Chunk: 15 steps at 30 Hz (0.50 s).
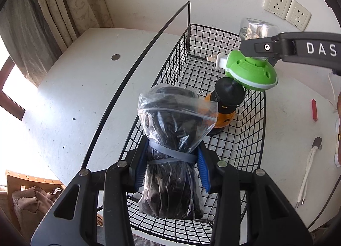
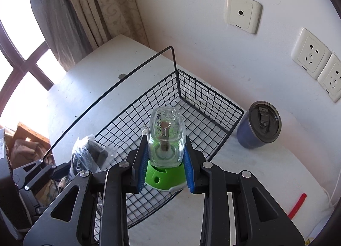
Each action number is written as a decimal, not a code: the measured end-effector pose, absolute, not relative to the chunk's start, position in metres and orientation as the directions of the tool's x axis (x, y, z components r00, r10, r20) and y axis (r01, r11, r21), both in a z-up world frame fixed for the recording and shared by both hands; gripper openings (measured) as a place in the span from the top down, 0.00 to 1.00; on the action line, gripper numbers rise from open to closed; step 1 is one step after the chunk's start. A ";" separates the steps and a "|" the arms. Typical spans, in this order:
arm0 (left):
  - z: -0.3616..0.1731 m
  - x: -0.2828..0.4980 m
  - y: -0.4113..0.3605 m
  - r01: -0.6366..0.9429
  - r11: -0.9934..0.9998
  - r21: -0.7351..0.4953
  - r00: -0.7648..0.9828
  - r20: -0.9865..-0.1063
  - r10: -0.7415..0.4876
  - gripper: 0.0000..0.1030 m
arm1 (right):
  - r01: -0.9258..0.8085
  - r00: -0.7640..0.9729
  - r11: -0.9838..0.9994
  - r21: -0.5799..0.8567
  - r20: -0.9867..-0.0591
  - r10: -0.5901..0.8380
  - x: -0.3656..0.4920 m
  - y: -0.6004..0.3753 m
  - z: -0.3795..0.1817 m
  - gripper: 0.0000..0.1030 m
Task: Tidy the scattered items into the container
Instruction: 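Open the left tool releasing the bag while the right tool drops the repeller into the basket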
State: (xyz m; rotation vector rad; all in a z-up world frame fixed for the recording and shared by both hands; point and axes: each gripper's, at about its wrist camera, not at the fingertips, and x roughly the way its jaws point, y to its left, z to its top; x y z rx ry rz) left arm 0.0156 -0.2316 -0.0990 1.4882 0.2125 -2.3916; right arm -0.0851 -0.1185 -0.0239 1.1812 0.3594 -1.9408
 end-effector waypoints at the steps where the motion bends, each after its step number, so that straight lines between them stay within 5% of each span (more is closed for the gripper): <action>1: -0.100 0.016 -0.232 0.340 -0.940 0.043 -0.406 -0.895 -0.187 0.64 | 0.762 -0.226 -0.626 0.165 -0.838 -0.496 -0.086 -0.120 -0.024 0.71; 15: -0.095 0.006 -0.227 0.303 -0.949 0.088 -0.417 -0.883 -0.215 0.62 | 0.738 -0.206 -0.646 0.193 -0.848 -0.489 -0.099 -0.130 -0.031 0.67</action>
